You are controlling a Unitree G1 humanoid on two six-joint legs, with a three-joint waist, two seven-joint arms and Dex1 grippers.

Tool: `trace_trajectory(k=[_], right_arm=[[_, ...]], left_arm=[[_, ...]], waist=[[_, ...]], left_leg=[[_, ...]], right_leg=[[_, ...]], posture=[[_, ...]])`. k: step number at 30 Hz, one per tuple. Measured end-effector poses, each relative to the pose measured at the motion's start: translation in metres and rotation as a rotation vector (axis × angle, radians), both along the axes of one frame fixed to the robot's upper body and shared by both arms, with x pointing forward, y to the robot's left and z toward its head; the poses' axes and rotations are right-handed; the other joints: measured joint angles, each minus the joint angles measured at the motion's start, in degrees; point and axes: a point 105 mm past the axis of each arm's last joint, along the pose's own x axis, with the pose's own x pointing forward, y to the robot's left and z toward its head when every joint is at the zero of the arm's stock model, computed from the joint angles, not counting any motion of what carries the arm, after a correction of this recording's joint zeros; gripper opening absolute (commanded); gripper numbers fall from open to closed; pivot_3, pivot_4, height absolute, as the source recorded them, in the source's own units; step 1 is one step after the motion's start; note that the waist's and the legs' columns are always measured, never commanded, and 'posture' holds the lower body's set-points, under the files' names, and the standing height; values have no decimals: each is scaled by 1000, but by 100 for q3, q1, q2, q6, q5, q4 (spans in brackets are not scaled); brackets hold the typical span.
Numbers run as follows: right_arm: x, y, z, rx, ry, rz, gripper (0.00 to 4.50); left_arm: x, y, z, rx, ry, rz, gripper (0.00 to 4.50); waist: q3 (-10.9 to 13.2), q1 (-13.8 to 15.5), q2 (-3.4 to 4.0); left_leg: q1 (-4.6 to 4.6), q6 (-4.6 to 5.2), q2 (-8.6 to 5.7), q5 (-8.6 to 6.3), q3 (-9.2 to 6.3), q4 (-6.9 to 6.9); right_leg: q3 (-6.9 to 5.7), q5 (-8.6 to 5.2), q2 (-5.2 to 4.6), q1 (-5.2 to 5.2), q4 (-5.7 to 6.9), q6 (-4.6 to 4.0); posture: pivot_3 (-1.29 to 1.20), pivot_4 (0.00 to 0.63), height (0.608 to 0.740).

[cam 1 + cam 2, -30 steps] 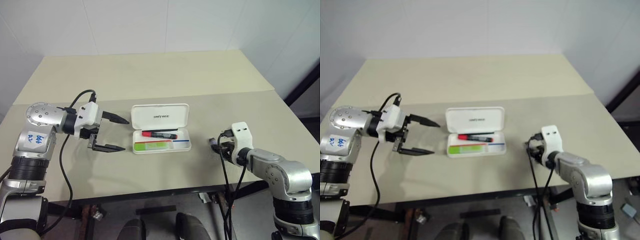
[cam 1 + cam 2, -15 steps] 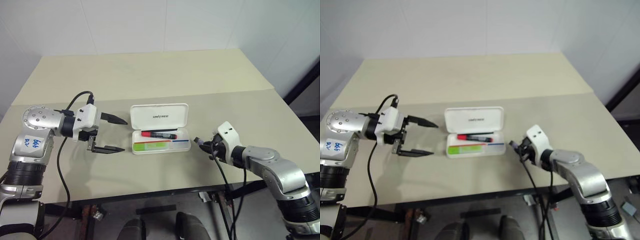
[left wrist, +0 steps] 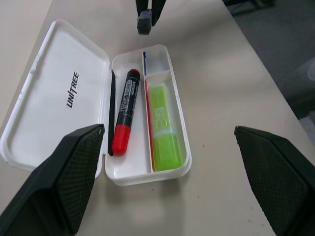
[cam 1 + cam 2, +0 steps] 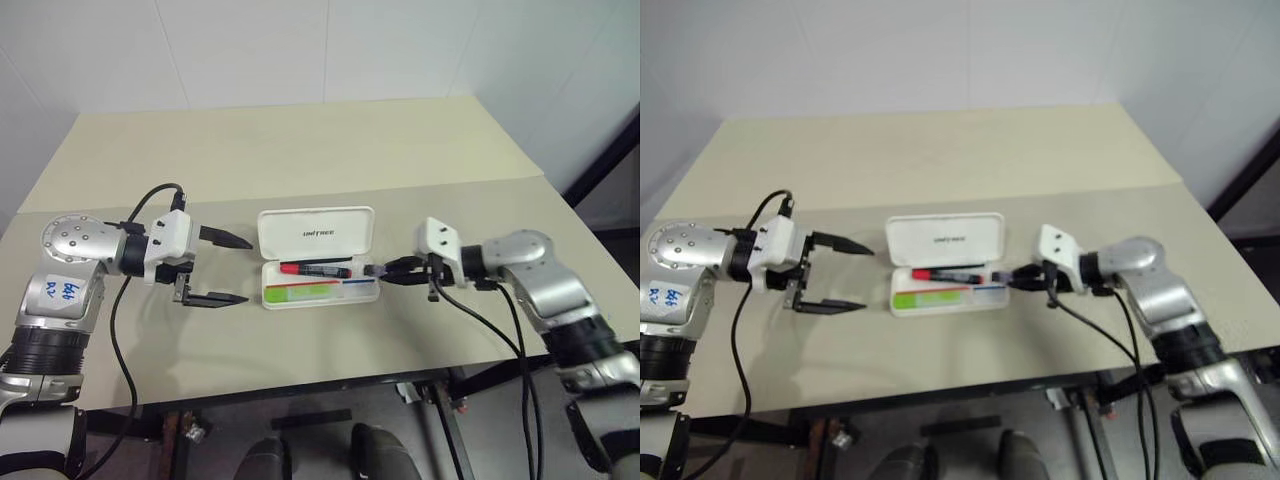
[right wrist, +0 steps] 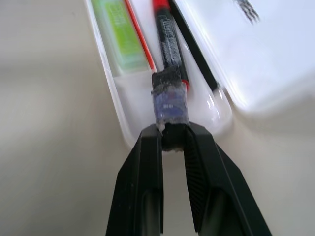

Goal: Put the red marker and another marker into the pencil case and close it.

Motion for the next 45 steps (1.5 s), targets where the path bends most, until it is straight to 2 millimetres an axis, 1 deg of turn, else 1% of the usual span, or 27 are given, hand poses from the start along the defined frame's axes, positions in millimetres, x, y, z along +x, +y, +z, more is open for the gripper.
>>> trace_trajectory(k=[2, 6, 11, 15, 21, 23, 25, 28, 33, 35, 37, 39, 43, 45], right_arm=[[3, 6, -4, -12, 11, 34, 297], [7, 11, -11, -45, 36, 86, 297], [1, 10, -17, -68, 77, 135, 297], [-1, 6, -22, -83, 94, 133, 297], [0, 6, -23, -92, 87, 133, 297], [0, 6, -23, -92, 87, 132, 1038], [0, 6, -23, -91, 83, 130, 1578], [2, 9, -21, -76, 62, 129, 2669], [2, 10, -19, -62, 57, 128, 4346], [0, 12, -14, -49, 56, 141, 4431], [-4, 15, -2, -12, 35, 164, 4431], [-10, 12, 11, 22, 20, 174, 4431], [-20, 6, 31, 126, -19, 169, 4431], [-24, 4, 44, 188, -66, 154, 4431]], left_arm=[[0, 0, -1, -2, 2, 4, 4500], [-2, 0, -6, -1, 17, 10, 4500], [-9, -3, -11, -13, 25, 3, 4500], [-9, 0, -11, -31, 23, 27, 4500], [-9, -1, -10, -37, 17, 35, 4500], [-8, -1, -10, -38, 16, 36, 4500], [-8, -1, -10, -39, 15, 36, 4500], [-8, -1, -9, -41, 11, 38, 4500], [-8, -2, -9, -48, 13, 39, 4500], [-8, -2, -8, -53, 14, 39, 4500], [-8, -2, -8, -58, 15, 40, 4500], [-8, -2, -5, -87, 24, 48, 4500], [-8, 3, 8, -190, 61, 87, 4500], [-10, 4, 14, -230, 76, 87, 4500]], waist=[[0, 5, 1], [2, 22, 3], [3, 9, 4], [3, 6, 5], [3, 4, 6], [3, 4, 6], [3, 4, 6], [3, 5, 6], [3, 6, 6], [4, 5, 6], [5, 4, 9], [6, 11, 10], [6, 20, 10], [6, 18, 10]], left_leg=[[-2, -1, 0, 0, -1, -1], [-10, 0, -5, -2, -3, -1], [-9, -10, 2, -10, -3, -2], [-6, -12, 3, -10, -2, -2], [-1, -16, 4, -8, -3, -2], [-1, -16, 4, -8, -2, -2], [-2, -17, 4, -8, -2, -2], [-2, -17, 3, -8, -3, -2], [-3, -16, 3, -8, -2, -2], [-3, -17, 4, -8, -2, -2], [-3, -17, 5, -9, -2, -2], [-3, -18, 7, -10, -4, -2], [-5, -18, 8, -11, -6, -2], [-5, -18, 7, -11, -6, -2]], right_leg=[[0, 0, -1, -1, 8, 0], [-2, 0, -8, -1, 0, 1], [-2, -1, -4, -2, -5, -2], [-2, -2, -3, -3, 0, -4], [-2, -4, -3, -5, 5, -8], [-2, -4, -3, -5, 5, -7], [-2, -4, -3, -5, 7, -8], [-2, -4, -3, -4, 10, -8], [-2, -4, -4, -4, 9, -7], [-2, -4, -3, -5, 9, -7], [-2, -4, -3, -6, 10, -7], [-3, -4, -2, -5, 9, -7], [-5, -4, -3, -4, 6, -7], [-5, -4, -3, -4, 5, -7]], posture=[[0, 150, 740], [0, 150, 740], [0, 150, 740], [0, 150, 740], [0, 150, 740], [0, 150, 740], [0, 150, 740], [0, 150, 740], [0, 150, 740], [0, 150, 740], [0, 150, 740], [0, 150, 740], [0, 150, 740], [0, 150, 740]])
